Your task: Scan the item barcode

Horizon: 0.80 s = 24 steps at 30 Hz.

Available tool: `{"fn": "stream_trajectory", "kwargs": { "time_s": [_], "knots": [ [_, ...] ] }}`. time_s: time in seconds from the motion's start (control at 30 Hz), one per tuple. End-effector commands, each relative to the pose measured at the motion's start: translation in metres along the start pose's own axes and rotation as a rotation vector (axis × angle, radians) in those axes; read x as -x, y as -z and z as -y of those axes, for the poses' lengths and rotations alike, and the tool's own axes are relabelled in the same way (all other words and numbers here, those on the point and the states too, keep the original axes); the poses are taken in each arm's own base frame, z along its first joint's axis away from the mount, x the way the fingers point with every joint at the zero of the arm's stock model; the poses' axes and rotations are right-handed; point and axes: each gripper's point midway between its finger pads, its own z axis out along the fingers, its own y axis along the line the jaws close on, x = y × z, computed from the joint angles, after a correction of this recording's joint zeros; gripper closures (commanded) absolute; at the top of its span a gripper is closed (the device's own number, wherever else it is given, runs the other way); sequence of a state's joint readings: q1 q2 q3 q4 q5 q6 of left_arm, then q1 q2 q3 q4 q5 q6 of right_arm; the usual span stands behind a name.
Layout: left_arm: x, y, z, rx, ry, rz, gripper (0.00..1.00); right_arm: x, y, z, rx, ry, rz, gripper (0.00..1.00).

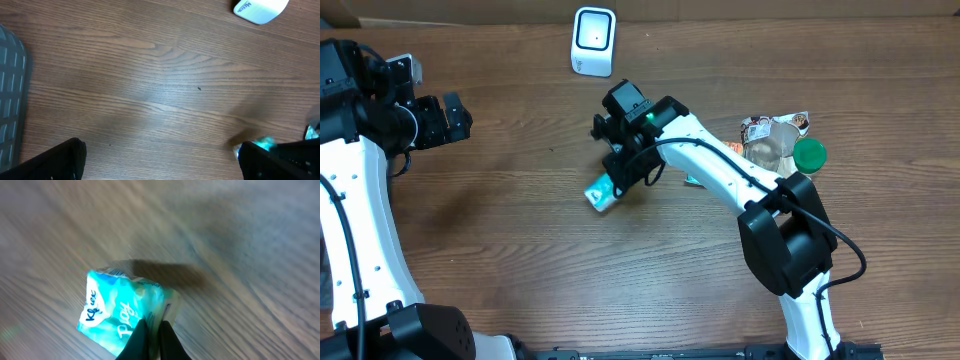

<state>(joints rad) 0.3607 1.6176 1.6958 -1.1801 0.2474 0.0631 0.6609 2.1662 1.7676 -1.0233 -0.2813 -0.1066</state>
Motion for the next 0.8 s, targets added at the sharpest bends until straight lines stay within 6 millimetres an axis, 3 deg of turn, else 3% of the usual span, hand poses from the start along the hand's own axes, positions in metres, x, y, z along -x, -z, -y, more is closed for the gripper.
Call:
{"fn": "stream_trajectory", "kwargs": {
  "time_s": [0.0, 0.03, 0.1, 0.17, 0.2, 0.3, 0.43, 0.6, 0.77],
  "knots": [
    [0.001, 0.003, 0.002, -0.004, -0.031, 0.010, 0.00, -0.011, -0.004, -0.004, 0.005, 0.186, -0.028, 0.92],
    [0.001, 0.003, 0.002, -0.004, -0.031, 0.010, 0.00, -0.012, -0.005, -0.004, 0.005, 0.206, -0.031, 0.88],
    [0.001, 0.003, 0.002, -0.004, -0.030, 0.009, 0.00, -0.011, -0.005, 0.001, -0.020, 0.241, -0.033, 0.47],
    [0.001, 0.003, 0.002, -0.004, -0.031, 0.010, 0.00, -0.007, -0.004, 0.008, -0.060, 0.241, -0.021, 0.33],
    [0.001, 0.003, 0.002, -0.004, -0.031, 0.010, 0.00, -0.003, -0.004, 0.008, -0.062, 0.225, -0.005, 0.30],
    [0.001, 0.003, 0.002, -0.004, -0.031, 0.010, 0.01, 0.014, 0.000, 0.001, -0.029, 0.066, 0.064, 0.35],
    [0.001, 0.003, 0.002, -0.004, -0.031, 0.010, 0.00, 0.019, 0.000, -0.019, 0.087, -0.183, 0.075, 0.60],
    [0.001, 0.003, 0.002, -0.004, -0.030, 0.009, 0.00, -0.008, -0.003, -0.006, -0.012, -0.571, -0.023, 0.60],
    [0.001, 0.003, 0.002, -0.004, -0.031, 0.010, 0.00, -0.026, -0.012, -0.023, 0.016, -0.589, -0.096, 0.60]
  ]
}}
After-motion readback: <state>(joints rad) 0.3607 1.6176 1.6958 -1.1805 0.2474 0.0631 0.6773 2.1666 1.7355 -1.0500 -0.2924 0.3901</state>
